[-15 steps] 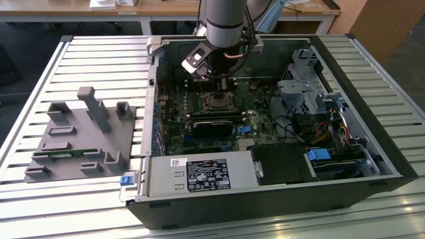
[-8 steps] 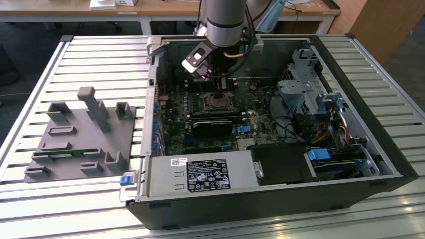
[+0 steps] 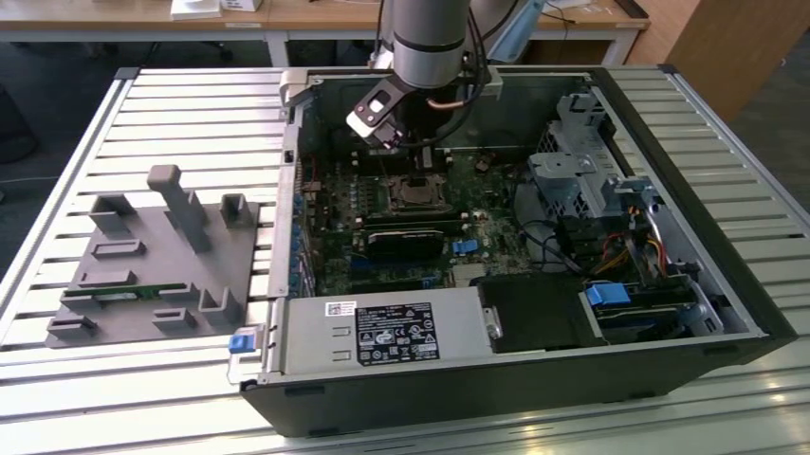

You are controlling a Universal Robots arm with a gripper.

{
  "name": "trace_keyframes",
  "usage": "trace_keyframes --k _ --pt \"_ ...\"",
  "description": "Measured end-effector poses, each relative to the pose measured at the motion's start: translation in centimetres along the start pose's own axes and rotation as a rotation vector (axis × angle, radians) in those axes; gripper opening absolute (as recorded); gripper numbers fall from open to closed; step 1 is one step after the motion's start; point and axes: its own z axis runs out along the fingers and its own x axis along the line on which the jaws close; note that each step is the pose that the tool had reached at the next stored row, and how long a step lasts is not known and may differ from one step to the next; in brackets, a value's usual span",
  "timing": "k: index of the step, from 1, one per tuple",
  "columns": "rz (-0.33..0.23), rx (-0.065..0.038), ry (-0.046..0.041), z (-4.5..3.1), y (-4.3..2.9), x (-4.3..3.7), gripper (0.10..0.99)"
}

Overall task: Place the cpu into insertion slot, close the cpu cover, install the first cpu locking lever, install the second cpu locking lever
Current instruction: 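Install the first cpu locking lever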

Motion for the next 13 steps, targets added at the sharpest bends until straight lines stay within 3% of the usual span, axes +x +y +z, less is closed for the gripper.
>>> trace_keyframes --k 13 --pt "0.001 0.000 -0.0067 -0.26 0.00 0.00 0.122"
